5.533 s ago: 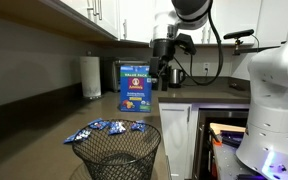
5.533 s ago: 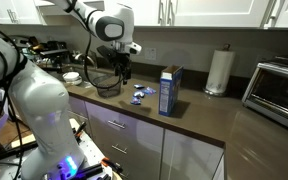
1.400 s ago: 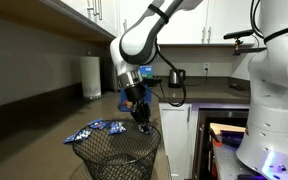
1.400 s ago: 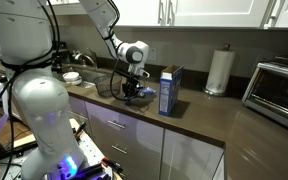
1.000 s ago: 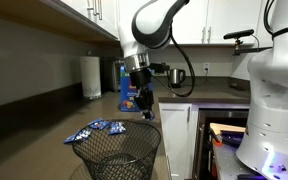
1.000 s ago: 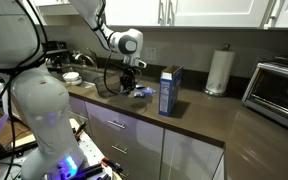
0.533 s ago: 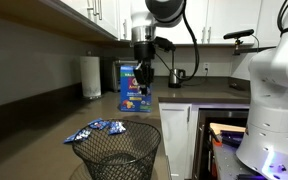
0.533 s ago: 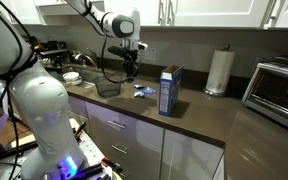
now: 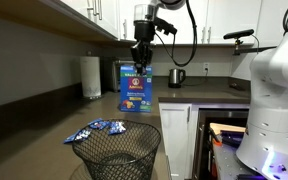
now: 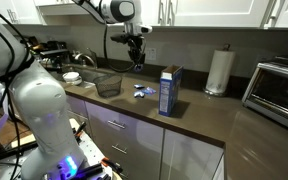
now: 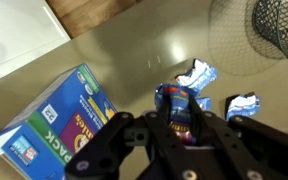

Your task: Place a small package in the box

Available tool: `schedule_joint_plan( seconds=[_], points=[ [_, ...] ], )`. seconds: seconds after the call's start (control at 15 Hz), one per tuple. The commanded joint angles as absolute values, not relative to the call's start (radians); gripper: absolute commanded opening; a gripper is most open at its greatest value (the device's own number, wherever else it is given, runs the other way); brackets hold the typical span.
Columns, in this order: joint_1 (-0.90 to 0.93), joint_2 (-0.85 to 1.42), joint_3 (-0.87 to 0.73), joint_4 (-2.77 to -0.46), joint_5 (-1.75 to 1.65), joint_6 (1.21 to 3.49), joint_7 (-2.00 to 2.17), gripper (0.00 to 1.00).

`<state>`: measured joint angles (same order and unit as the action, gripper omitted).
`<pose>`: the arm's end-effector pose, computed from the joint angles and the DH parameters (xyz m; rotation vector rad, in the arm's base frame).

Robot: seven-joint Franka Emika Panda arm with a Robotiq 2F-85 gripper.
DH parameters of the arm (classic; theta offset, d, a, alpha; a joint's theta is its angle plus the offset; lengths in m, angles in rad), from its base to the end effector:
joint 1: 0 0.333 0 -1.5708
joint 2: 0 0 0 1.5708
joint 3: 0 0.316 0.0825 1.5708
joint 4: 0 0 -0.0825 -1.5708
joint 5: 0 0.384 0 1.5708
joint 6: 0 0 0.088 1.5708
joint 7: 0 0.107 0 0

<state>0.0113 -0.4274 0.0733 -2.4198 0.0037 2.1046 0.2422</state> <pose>0.4261 0.0379 0.4759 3.1170 -0.2565 0.1786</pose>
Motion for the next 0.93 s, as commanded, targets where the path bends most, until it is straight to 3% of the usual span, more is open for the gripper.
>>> schedule_joint_plan(
  seconds=[0.0, 0.87],
  points=[
    [-0.031, -0.415, 0.093, -2.343, -0.061, 2.079, 0.315, 0.08],
    [-0.112, -0.326, 0.07, -2.203, -0.156, 2.076, 0.451, 0.08]
  ],
)
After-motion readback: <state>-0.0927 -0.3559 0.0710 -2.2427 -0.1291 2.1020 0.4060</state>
